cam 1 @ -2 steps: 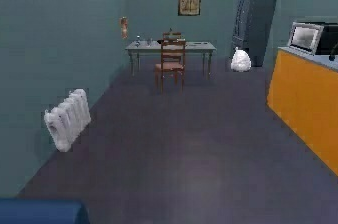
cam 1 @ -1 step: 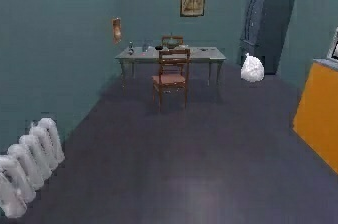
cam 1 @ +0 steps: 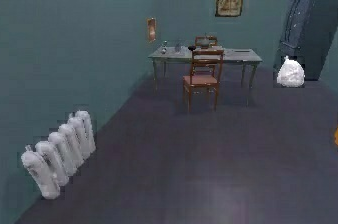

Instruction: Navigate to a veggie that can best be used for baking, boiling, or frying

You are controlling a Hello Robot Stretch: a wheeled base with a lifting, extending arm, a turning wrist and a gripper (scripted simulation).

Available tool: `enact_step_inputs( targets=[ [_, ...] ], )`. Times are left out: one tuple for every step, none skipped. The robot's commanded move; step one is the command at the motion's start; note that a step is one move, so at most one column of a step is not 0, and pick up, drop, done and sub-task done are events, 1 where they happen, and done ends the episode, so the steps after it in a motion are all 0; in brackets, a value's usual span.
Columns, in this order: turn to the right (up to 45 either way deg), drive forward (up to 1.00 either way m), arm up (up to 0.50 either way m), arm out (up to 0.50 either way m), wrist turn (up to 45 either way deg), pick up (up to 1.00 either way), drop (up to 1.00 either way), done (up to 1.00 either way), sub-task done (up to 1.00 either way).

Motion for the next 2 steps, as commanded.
enact_step_inputs(
  targets=[
    [0.0, 1.00, 0.00, 0.00, 0.0, 0.00, 0.00, 0.00, 0.00],
    [0.0, 1.00, 0.00, 0.00, 0.0, 0.00, 0.00, 0.00, 0.00]
  ],
)
